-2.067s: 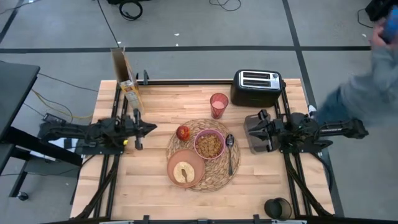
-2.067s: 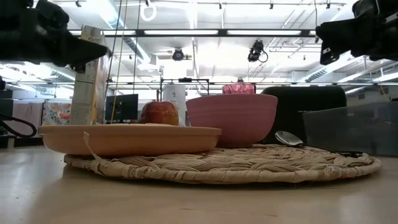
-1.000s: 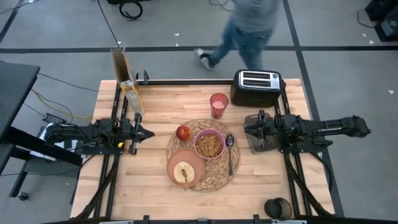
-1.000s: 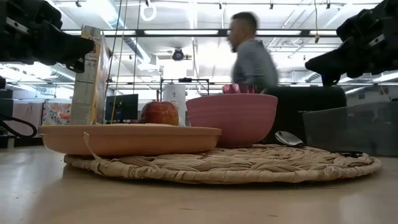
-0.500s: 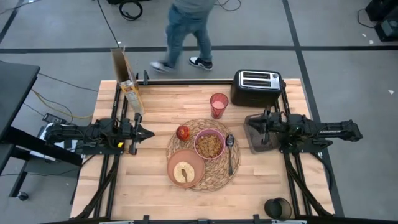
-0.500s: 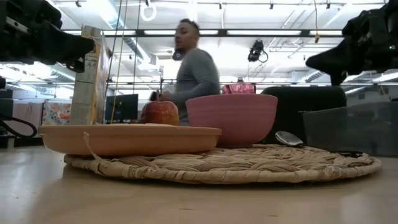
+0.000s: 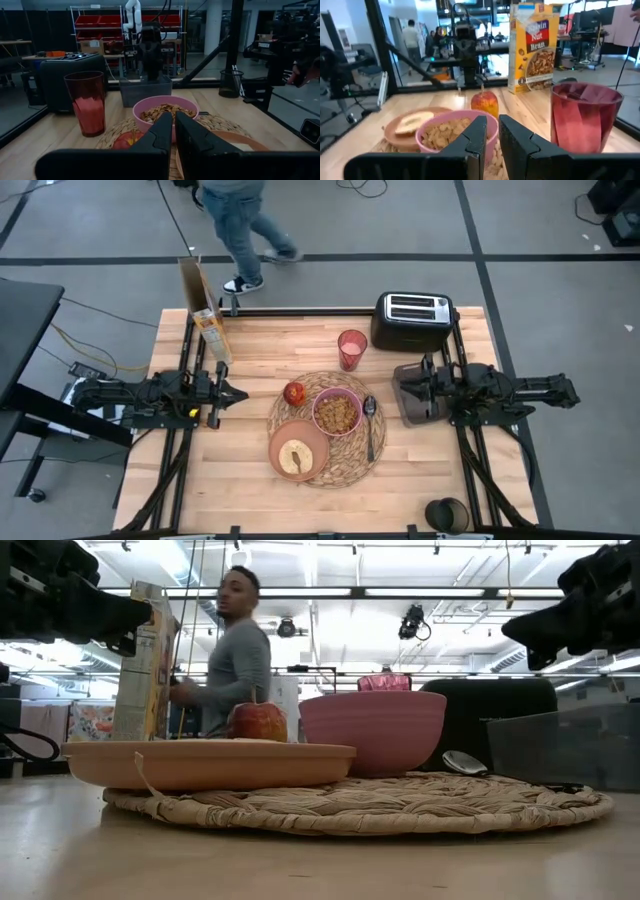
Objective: Arrange a breakfast setting
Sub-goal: Return to Home Position
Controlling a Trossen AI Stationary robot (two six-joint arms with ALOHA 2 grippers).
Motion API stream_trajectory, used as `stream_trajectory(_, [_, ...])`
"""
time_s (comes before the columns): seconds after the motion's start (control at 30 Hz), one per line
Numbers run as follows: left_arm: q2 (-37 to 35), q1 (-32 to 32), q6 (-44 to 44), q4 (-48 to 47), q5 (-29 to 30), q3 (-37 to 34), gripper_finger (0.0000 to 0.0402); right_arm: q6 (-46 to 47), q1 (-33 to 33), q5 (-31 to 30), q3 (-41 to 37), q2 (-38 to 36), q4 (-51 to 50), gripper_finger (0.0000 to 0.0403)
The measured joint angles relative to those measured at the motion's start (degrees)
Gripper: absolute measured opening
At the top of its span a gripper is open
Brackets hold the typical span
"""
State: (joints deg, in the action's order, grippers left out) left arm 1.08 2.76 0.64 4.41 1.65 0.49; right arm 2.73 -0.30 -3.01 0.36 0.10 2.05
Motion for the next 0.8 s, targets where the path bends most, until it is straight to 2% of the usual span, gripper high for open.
stream_trajectory(0.8, [0.0, 0.0, 0.0, 0.0, 0.0, 0.0, 0.003, 2.0, 0.0, 1.2, 0.0, 1.1, -0.4, 0.0059])
